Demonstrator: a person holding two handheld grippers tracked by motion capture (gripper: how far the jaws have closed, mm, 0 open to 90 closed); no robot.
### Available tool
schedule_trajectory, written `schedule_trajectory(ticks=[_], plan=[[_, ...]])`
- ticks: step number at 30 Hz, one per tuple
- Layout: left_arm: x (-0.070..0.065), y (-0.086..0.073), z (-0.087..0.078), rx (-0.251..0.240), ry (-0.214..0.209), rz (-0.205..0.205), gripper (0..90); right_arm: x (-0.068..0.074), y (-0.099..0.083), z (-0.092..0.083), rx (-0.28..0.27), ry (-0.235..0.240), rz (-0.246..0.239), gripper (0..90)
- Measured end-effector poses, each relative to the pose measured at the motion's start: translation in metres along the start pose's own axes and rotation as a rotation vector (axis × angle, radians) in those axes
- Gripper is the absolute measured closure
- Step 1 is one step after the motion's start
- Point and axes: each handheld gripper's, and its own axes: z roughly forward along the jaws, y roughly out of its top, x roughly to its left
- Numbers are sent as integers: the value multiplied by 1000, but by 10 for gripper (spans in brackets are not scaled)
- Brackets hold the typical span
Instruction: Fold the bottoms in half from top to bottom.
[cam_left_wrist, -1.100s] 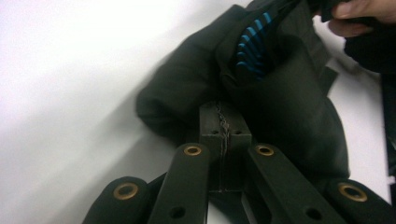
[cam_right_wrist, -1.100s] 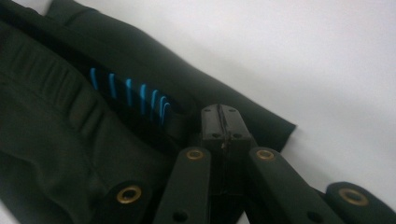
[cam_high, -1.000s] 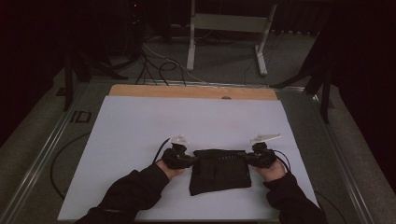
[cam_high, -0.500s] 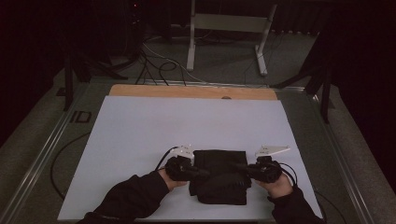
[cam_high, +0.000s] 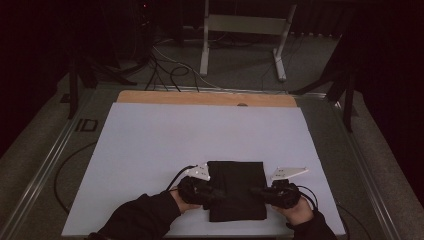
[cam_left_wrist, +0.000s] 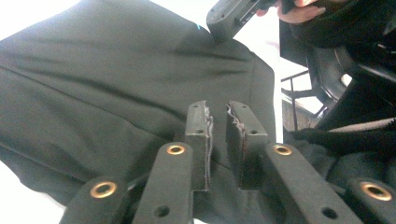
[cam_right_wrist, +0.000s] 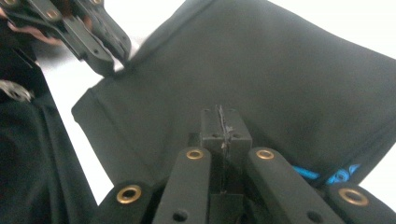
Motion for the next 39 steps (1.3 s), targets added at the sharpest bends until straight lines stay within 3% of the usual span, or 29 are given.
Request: schedule_trajectory(ticks=[6, 11, 14, 16, 28, 34, 39], plan=[[-4, -5, 6, 32, 7, 11, 772, 6, -8, -2, 26, -13, -5, 900], [-4, -10, 10, 68, 44, 19, 779, 7, -17, -3, 81, -83, -27, 900], [-5, -12, 10, 80, 63, 18, 786, 10, -22, -3, 95, -75, -15, 900], [-5, -14, 11, 86, 68, 25, 787, 12, -24, -3, 104, -79, -31, 900], [-4, -20, 9, 86, 62, 10, 786, 20, -28, -2, 146, -51, -51, 900], [-3, -21, 10, 83, 55, 7, 784, 18, -30, 0, 166, -78, -45, 900], [-3, -21, 11, 70, 57, 12, 748, 17, -29, -1, 137, -61, -41, 889]])
